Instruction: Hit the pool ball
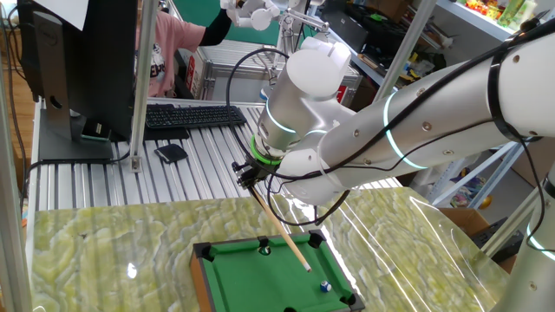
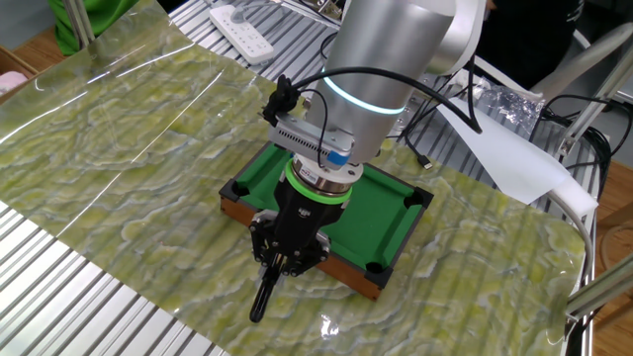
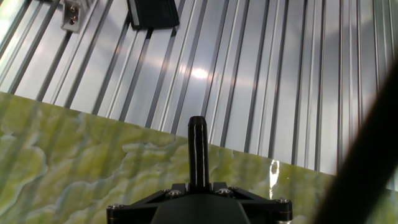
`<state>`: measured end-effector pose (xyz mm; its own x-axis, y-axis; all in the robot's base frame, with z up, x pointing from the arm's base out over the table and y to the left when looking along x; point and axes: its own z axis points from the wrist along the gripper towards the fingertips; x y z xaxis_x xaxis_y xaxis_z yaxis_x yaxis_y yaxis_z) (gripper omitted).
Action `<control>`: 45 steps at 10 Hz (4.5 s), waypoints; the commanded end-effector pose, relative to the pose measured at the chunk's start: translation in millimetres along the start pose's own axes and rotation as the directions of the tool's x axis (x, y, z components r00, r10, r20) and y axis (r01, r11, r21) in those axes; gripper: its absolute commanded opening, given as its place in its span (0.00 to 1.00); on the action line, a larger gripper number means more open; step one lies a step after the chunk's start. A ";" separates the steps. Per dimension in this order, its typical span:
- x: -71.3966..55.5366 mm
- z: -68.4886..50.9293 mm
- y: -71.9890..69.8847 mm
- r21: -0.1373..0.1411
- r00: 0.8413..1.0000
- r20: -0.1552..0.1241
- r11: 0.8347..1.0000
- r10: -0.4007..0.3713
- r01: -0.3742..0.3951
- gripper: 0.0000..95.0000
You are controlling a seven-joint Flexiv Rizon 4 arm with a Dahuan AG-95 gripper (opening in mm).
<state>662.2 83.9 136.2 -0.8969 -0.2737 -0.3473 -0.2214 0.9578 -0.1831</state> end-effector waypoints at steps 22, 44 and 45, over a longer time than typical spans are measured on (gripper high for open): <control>-0.2 0.9 0.0 -0.032 0.991 -0.134 0.999 -0.003 -0.001 0.00; -0.2 0.9 0.0 -0.029 0.989 -0.147 1.000 -0.005 0.001 0.00; -0.2 0.9 0.0 -0.030 0.989 -0.149 1.000 -0.005 0.001 0.00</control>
<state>663.8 84.2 134.8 -0.9427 -0.2625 -0.2057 -0.2334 0.9599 -0.1551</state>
